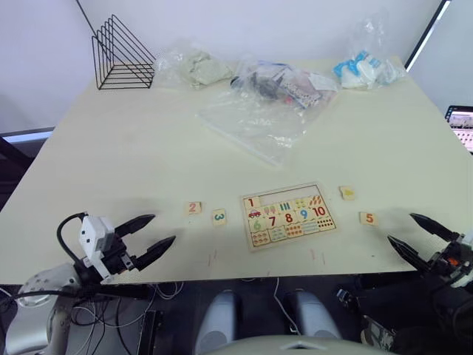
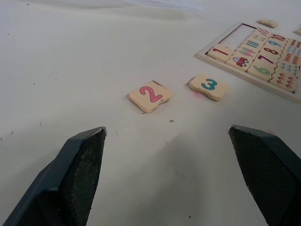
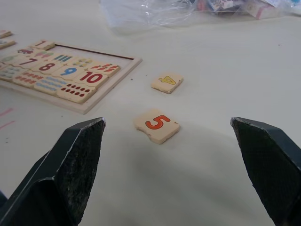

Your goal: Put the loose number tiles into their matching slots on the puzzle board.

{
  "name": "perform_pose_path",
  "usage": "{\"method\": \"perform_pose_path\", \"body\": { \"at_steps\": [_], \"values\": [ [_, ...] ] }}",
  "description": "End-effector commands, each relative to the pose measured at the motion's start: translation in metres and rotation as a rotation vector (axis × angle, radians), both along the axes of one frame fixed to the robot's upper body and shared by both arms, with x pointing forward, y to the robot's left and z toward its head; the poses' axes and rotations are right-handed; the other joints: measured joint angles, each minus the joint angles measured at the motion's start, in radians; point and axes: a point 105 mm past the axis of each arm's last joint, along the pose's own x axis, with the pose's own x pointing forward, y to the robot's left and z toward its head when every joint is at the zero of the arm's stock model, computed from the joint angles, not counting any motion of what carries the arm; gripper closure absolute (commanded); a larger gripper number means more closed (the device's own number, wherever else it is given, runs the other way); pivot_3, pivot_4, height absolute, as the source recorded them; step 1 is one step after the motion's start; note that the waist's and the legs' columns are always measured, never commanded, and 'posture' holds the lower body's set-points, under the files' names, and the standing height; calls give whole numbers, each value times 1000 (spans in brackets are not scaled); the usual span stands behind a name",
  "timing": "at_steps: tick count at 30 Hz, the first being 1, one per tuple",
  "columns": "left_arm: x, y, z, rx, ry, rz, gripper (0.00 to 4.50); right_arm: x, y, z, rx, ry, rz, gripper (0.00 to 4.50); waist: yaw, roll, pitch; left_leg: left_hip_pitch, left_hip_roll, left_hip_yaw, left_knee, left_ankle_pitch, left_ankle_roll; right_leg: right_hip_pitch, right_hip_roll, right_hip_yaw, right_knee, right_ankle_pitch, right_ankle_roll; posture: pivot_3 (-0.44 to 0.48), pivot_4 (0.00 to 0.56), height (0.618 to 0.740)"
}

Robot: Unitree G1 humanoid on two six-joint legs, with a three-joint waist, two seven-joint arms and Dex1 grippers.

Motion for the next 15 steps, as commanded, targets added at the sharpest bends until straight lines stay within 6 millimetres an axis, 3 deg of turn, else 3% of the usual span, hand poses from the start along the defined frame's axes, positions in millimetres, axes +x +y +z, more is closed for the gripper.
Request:
{"method": "perform_pose_path", "body": {
  "at_steps": [1, 15],
  "values": [
    [-1, 9, 12, 29, -60, 27, 105, -3, -9, 8, -10, -26, -7, 0, 0, 0, 0, 0, 0, 0, 0, 0, 0, 0, 0, 0, 0, 0, 0, 0, 150, 740],
    [-5, 15, 10, 47, -48, 44, 105, -7, -11, -2, -34, -26, 9, 0, -1, 0, 0, 0, 0, 0, 0, 0, 0, 0, 0, 0, 0, 0, 0, 0, 150, 740]
  ]
}}
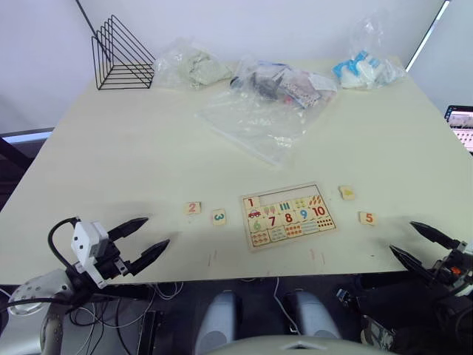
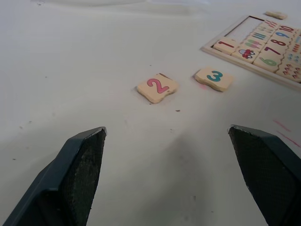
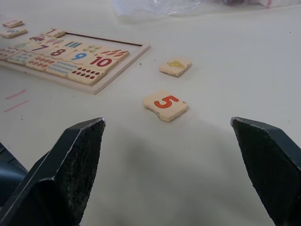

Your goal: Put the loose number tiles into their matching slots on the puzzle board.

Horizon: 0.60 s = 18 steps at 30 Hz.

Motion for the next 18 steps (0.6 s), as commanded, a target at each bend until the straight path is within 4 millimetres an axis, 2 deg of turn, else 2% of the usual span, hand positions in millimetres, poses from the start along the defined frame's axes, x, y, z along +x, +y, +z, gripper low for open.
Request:
{"method": "perform_pose_path", "body": {
  "at_steps": [1, 18],
  "values": [
    [-1, 8, 9, 12, -32, 22, 105, -1, -6, 8, -20, -42, -11, 0, 1, 0, 0, 0, 0, 0, 0, 0, 0, 0, 0, 0, 0, 0, 0, 0, 150, 740],
    [3, 8, 5, 5, -26, -1, 105, -2, 4, 9, -11, -54, 26, 0, 0, 0, 0, 0, 0, 0, 0, 0, 0, 0, 0, 0, 0, 0, 0, 0, 150, 740]
  ]
}}
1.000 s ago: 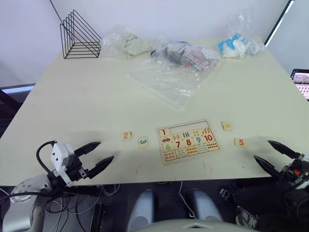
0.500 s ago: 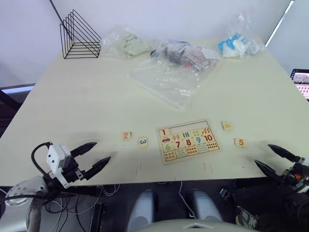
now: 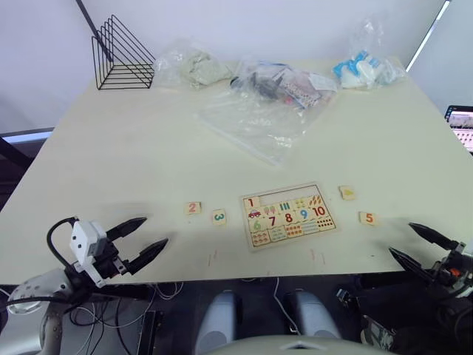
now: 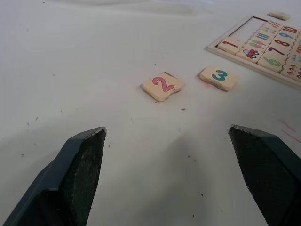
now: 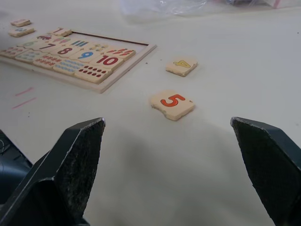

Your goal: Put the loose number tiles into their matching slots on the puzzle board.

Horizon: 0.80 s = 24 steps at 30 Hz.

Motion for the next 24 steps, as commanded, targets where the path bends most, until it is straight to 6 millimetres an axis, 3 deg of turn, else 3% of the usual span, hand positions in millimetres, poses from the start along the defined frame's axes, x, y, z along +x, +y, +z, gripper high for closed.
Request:
{"method": "perform_pose_path", "body": {
  "at_steps": [1, 24],
  "values": [
    [1, 4, 5, 14, -27, -5, 105, 1, 2, 12, -14, -57, 6, 0, 0, 0, 0, 0, 0, 0, 0, 0, 0, 0, 0, 0, 0, 0, 0, 0, 150, 740],
    [5, 4, 2, 14, -33, -23, 105, 6, 6, 15, -11, -68, 8, 0, 1, 0, 0, 0, 0, 0, 0, 0, 0, 0, 0, 0, 0, 0, 0, 0, 150, 740]
  ]
}}
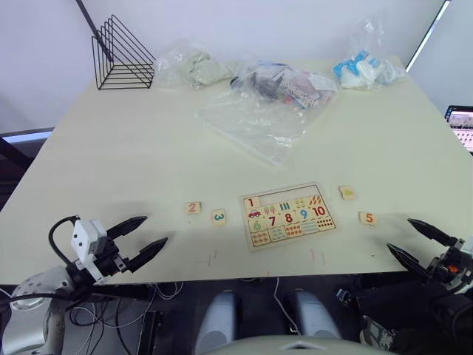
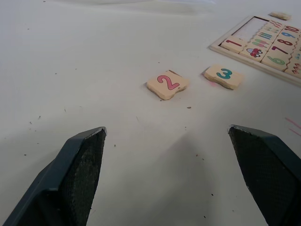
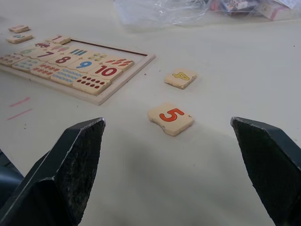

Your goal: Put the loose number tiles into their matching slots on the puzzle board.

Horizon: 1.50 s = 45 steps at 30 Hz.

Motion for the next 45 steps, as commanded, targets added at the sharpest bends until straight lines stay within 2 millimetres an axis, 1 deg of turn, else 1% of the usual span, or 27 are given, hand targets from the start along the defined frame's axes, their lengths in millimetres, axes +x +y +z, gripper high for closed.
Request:
{"method": "perform_pose_path", "body": {
  "at_steps": [1, 7, 17, 22, 28, 33, 36, 40, 45],
  "values": [
    [1, 1, 7, 21, -30, -13, 105, 1, 2, 8, -7, -36, 10, 0, 0, 0, 0, 0, 0, 0, 0, 0, 0, 0, 0, 0, 0, 0, 0, 0, 150, 740],
    [1, 1, 6, 23, -30, -18, 105, 1, -1, 6, -5, -35, 10, 0, 0, 0, 0, 0, 0, 0, 0, 0, 0, 0, 0, 0, 0, 0, 0, 0, 150, 740],
    [2, 1, 6, 33, -28, -44, 105, 0, 2, 6, 0, -38, 12, 0, 0, 0, 0, 0, 0, 0, 0, 0, 0, 0, 0, 0, 0, 0, 0, 0, 150, 740],
    [7, 4, 9, 44, -30, -72, 105, -3, 5, 7, 1, -40, 27, 0, 1, 0, 0, 0, 0, 0, 0, 0, 0, 0, 0, 0, 0, 0, 0, 0, 150, 740],
    [19, 6, 14, 83, -29, -145, 105, -12, 18, 12, 26, -57, 109, 0, 0, 0, 0, 0, 0, 0, 0, 0, 0, 0, 0, 0, 0, 0, 0, 0, 150, 740],
    [33, 5, 17, 137, -23, -237, 105, -26, 33, 18, 53, -60, 241, 0, 2, 0, 0, 0, 0, 0, 0, 0, 0, 0, 0, -1, 0, 1, 1, 0, 150, 740],
    [43, 5, 19, 166, -17, -294, 105, -31, 40, 23, 66, -63, 300, 0, 2, 0, 0, 0, 0, -1, 0, 0, 0, 0, 0, -1, 0, 1, 1, 0, 150, 740],
    [55, 5, 18, 210, -16, -365, 105, -33, 46, 28, 73, -69, 340, 0, 1, 0, 0, -1, 0, -1, 0, 0, 0, 0, 0, -2, 0, 1, 2, 0, 150, 740],
    [77, -4, 19, 293, -26, -481, 105, -30, 45, 31, 65, -86, 337, 0, 2, -1, 0, -1, -1, -2, 1, 0, 0, 0, 1, -3, 0, 1, 2, 0, 150, 740]
  ]
}}
